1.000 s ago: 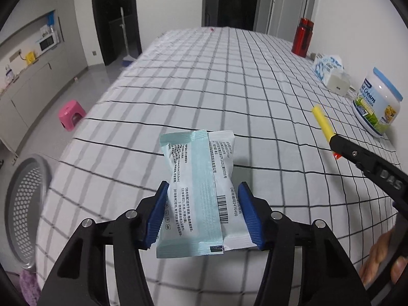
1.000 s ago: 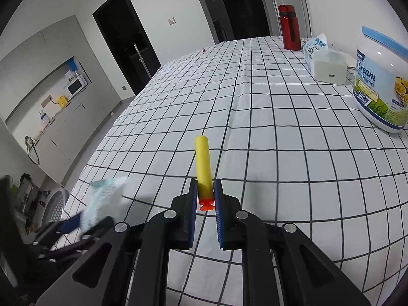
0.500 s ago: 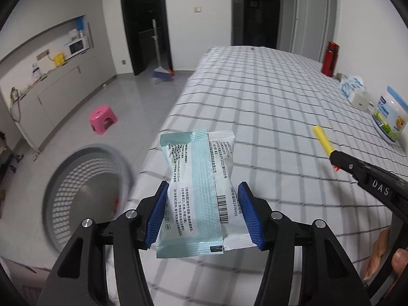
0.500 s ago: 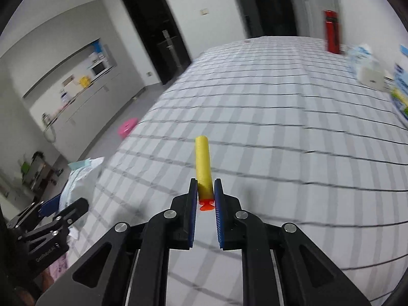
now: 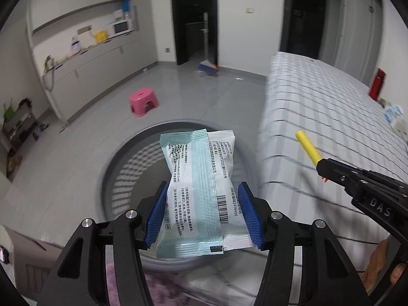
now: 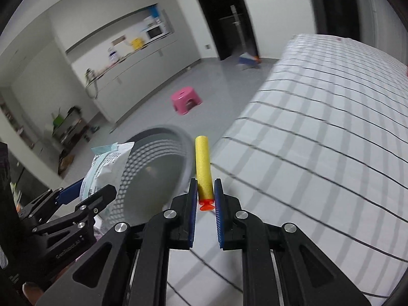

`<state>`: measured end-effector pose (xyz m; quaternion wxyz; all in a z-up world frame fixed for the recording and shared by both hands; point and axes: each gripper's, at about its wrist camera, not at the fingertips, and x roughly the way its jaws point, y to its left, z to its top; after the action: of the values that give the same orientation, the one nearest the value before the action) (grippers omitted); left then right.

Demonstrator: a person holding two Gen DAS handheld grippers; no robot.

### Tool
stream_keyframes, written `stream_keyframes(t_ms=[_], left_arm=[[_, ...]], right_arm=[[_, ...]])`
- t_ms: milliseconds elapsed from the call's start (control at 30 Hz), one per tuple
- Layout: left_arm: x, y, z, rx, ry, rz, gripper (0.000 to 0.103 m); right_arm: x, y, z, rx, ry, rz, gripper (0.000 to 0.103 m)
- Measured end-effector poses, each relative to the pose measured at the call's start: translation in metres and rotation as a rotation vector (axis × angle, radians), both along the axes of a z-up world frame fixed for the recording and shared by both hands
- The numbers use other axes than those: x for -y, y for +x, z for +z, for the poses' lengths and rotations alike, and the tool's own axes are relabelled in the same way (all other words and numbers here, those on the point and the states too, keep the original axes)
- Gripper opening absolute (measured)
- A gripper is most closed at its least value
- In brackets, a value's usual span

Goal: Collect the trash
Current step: 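Carry the wet-wipe pack and yellow dart over the grey basket, then open both grippers to drop the wipe pack and dart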

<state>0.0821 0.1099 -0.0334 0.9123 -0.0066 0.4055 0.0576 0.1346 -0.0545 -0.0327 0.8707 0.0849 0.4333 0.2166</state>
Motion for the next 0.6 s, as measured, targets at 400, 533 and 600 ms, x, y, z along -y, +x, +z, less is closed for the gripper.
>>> stream_keyframes(t_ms=[400,533,600], left_arm=[[-0.081,0.013,-0.024,-0.04,-0.03,0.139,0.054],[-0.089,0.016,-0.028,-0.041,-0.031,0.162,0.056],[-0.091,0.016,-0.03,-0.04,-0.03,0.168,0.057]], right_arm=[[-0.107,0.043,-0.013,-0.042,-0.007,0.17,0.013],[-0.122,0.045,-0.015,-0.037,-0.028,0.196,0.013],[-0.124,0.044,-0.019,-0.043,-0.039,0.198,0.013]])
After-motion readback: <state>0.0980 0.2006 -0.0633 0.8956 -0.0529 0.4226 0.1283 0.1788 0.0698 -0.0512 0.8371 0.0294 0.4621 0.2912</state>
